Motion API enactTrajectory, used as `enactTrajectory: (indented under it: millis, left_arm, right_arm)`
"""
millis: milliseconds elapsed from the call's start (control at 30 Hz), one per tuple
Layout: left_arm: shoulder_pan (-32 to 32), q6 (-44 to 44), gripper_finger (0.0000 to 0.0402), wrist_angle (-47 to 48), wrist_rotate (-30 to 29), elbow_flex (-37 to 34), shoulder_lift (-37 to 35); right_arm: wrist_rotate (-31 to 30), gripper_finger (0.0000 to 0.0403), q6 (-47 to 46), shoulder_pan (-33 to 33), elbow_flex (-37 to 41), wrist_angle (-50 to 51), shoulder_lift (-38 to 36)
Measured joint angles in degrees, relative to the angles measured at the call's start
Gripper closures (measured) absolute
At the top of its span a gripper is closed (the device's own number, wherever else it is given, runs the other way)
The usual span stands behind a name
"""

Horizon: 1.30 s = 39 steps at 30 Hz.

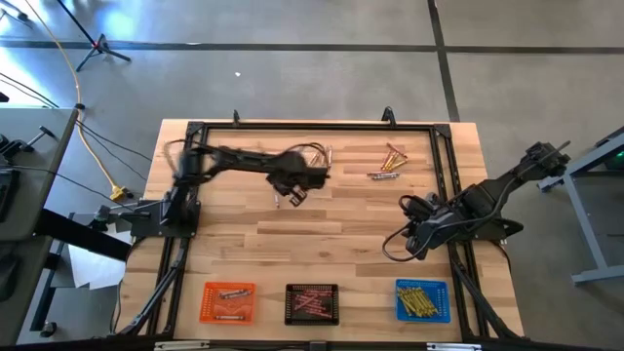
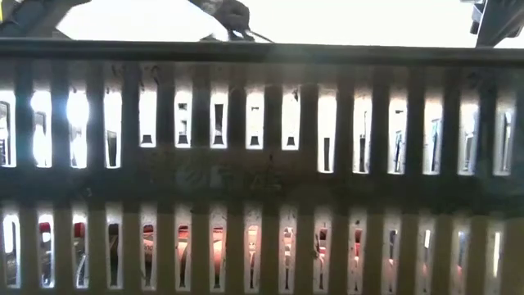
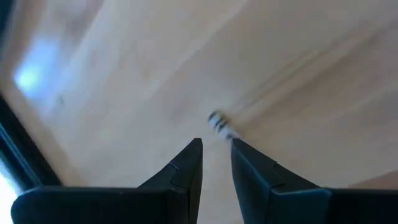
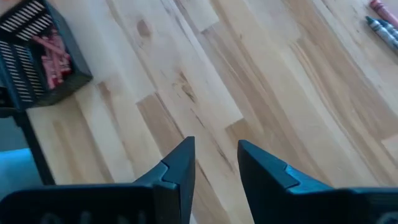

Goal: Sort crayons
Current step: Put the gray crayon into the orange bin

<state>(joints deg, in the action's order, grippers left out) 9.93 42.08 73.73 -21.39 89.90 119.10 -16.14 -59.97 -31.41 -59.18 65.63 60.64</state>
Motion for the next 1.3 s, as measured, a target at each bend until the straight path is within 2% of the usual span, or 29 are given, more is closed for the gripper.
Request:
enactTrajectory:
  millis: [133,233,300,400,700,867,1100,1300]
  left_arm:
    - [0.99,8.02,0.0330,-14.74,6.59,-15.99,-10.42]
    - [0.99,15.66,0.0330,-24.65,9.52,-25.41,-16.38]
    - [0.94,19.61,0.0330,-29.62,10.42,-30.02,-18.93]
    - [0.46,23.94,0.0330,-32.00,10.56,-34.38,-21.31]
    - [0.03,25.34,0.0330,-37.00,12.35,-37.36,-20.73]
    - [0.47,25.38,0.0332,-35.70,11.20,-37.23,-18.76]
    - [1.05,20.18,0.0393,-34.01,11.58,-36.97,-17.53]
    - [0.21,14.48,0.0398,-32.68,13.61,-35.92,-21.86]
  right_arm:
    - [-0.20,0.0298,1.57,1.64,0.00,1.48,0.00]
    - [-0.22,0.0298,4.44,3.11,0.00,1.44,0.00]
    - [-0.11,0.0298,6.12,4.16,0.00,1.43,0.00]
    - [0.26,0.0298,8.00,5.34,0.00,1.21,0.02]
    - [1.28,0.0298,10.10,7.11,0.00,0.96,0.02]
    - [2.72,0.0298,9.42,7.18,0.00,0.85,0.02]
    - [2.69,0.0298,8.84,7.18,0.00,-0.07,0.02]
    - [2.67,0.0298,8.84,7.18,0.00,-0.62,0.02]
